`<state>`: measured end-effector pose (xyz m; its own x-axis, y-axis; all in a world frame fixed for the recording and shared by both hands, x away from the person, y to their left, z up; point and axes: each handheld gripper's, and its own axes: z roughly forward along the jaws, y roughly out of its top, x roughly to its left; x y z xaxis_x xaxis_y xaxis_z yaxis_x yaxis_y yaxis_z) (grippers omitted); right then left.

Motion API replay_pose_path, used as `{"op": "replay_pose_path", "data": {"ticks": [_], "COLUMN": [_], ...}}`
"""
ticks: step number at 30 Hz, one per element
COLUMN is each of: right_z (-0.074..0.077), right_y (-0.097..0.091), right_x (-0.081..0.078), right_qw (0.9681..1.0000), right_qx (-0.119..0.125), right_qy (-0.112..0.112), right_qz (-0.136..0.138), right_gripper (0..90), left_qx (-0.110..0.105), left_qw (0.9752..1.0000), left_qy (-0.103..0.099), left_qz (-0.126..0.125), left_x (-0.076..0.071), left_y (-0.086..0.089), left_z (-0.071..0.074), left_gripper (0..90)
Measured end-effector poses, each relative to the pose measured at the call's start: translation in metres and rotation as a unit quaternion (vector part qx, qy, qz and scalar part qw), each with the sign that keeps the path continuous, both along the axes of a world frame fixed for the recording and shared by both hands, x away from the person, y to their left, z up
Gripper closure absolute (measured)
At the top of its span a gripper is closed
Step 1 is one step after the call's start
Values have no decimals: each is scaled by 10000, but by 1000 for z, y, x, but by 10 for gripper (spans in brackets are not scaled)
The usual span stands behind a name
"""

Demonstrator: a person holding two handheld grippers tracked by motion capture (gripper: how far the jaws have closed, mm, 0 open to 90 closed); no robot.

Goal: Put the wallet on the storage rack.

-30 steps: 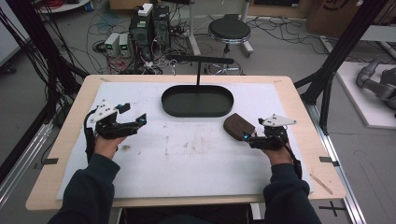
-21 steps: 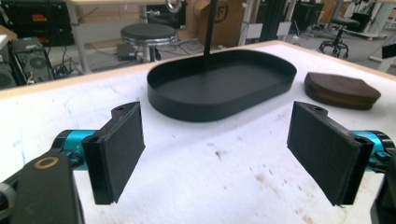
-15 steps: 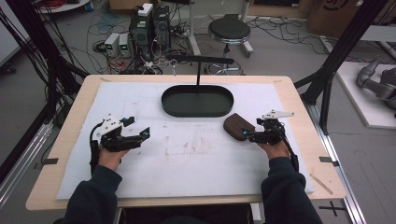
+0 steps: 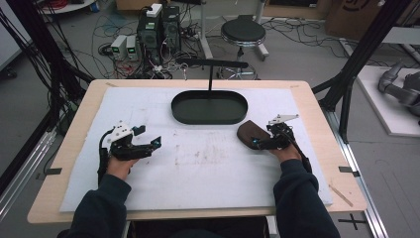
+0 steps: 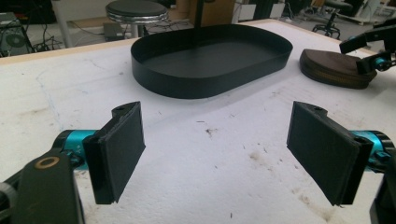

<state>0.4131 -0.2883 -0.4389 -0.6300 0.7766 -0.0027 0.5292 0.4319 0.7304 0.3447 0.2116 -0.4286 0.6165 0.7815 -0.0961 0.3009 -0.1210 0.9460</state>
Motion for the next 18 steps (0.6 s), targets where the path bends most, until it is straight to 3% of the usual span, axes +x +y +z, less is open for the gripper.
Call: {"op": "replay_pose_path", "data": {"ticks": [2,5,14,18], "right_z": [-4,-7,1,9], "right_y": [-2,-4,-2,-7], "right_x": [2,4,-3,-8], "right_qw": [9994,9980,9987,9989], "right_qx": [241,437,319,376], "right_qy": [257,463,373,286], "right_qz": [12,-33,96,83], "right_gripper": [131,132,249,377], "left_qx": [23,51,23,26], "left_qw": [10000,10000,10000,10000], "left_qy": [22,34,71,83], "left_qz": [-31,-61,-7,2], "left_x": [-1,-2,-1,0], "left_y": [-2,-2,-1,1], "left_z": [0,0,0,0], "left_gripper": [190,192,197,200]}}
